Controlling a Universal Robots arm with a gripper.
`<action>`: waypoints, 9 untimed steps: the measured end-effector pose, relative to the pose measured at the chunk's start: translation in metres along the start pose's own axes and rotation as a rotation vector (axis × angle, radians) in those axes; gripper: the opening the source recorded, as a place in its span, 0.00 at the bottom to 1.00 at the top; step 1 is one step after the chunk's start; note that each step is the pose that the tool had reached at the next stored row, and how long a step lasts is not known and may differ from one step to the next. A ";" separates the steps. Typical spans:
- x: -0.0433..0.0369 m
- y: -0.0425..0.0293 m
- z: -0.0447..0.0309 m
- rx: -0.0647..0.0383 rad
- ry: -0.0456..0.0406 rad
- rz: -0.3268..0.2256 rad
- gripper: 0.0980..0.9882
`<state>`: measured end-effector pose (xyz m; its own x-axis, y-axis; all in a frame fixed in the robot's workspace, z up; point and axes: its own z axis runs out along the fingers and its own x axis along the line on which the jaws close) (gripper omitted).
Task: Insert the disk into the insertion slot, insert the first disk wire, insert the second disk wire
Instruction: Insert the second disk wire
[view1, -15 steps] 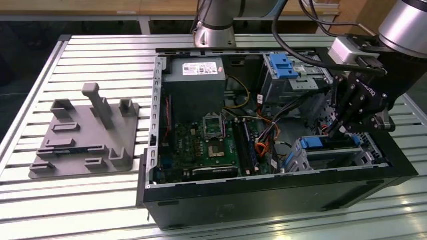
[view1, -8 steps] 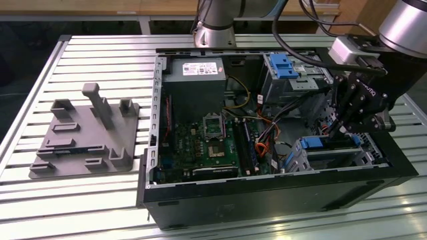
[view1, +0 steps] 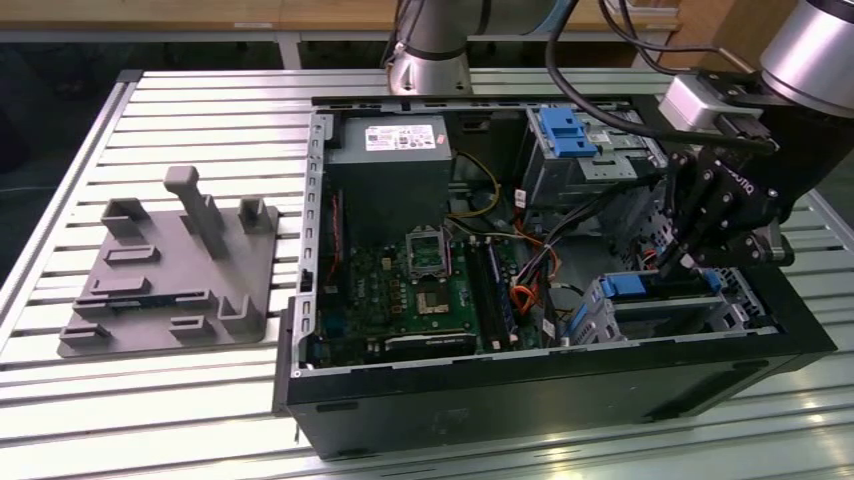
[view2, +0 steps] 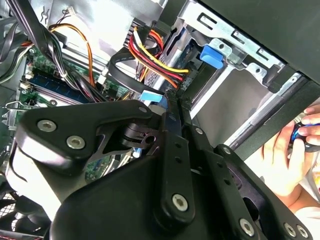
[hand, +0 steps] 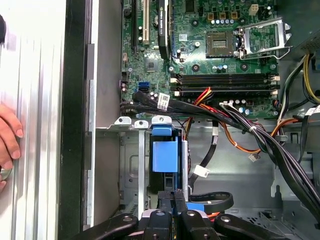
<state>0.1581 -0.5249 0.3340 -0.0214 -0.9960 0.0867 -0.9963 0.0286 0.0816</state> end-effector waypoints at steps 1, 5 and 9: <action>0.0000 0.0000 0.0001 0.000 0.0002 -0.001 0.05; 0.0000 0.0000 0.0006 0.001 0.0009 -0.009 0.05; 0.0000 -0.0001 0.0008 0.002 0.0016 -0.018 0.05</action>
<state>0.1581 -0.5250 0.3332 -0.0034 -0.9962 0.0868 -0.9966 0.0105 0.0816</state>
